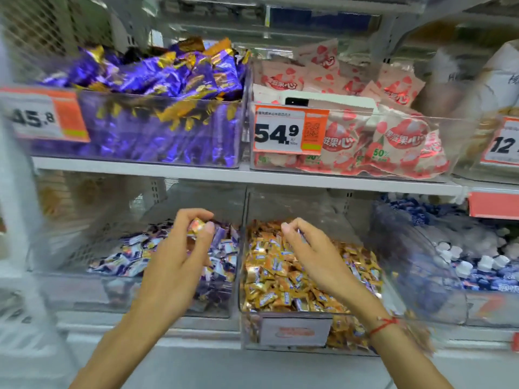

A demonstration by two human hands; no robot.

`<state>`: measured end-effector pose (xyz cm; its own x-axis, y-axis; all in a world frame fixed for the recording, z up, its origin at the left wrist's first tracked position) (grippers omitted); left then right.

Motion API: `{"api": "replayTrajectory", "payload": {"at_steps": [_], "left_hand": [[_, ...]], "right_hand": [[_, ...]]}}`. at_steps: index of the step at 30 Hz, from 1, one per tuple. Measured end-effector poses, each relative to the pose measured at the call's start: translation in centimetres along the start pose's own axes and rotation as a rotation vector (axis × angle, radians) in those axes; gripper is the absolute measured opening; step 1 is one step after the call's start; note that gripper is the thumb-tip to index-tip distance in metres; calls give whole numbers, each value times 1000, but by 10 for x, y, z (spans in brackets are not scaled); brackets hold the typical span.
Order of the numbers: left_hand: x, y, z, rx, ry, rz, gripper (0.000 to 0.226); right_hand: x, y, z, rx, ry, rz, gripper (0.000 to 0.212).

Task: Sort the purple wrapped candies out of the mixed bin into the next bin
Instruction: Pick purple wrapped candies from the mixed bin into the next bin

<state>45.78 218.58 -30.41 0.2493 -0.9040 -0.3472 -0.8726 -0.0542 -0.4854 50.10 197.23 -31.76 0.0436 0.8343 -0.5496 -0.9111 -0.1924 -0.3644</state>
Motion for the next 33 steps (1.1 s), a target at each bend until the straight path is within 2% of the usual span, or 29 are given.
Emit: {"api": "replayTrajectory", "payload": {"at_steps": [3,6,8,10,12,15,18,21,24,28,31,33], "left_hand": [[-51,-16,32,-89,-116,-91,20],[-72,-42,56,-123,-215,-54,16],[-73,-57,63,-122,-280,10,29],[-71,-66,74,-155,-351,105,49],[-66,-66,84,-169,-468,202,60],[-52,-53,92,-119,-548,312,58],[-35,-37,77,-12,-563,226,45],[-15,-23,31,186,-422,66,24],[29,-16,-14,371,-311,95,25],[121,-16,-49,509,-359,286,27],[187,-21,-22,432,-527,577,38],[213,-21,8,360,-678,776,46]], "right_hand": [[51,-33,45,-113,105,117,24],[101,-68,77,-203,323,196,24],[131,-89,73,-168,432,335,34],[151,-98,54,-79,612,556,46],[150,-99,37,-60,766,632,48],[121,-85,42,-182,819,495,45],[79,-46,57,-331,641,287,33],[26,1,42,-277,461,146,23],[-34,31,-2,-148,469,-10,18],[-106,37,-69,84,516,-158,23],[-131,31,-110,251,566,-243,31],[-135,23,-137,365,548,-233,33]]}}
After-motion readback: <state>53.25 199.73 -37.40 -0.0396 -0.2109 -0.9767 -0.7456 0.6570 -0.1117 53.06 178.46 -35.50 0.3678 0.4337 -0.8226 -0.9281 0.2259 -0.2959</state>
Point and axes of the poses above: each hand's wrist, its own y-axis away from the middle knuckle, its own x-axis out of the palm, z = x × y, the point moved 6 cm from there along -y, towards the middle knuckle, and after that the axes turned 1 degree about z, right-handed, at the moved point
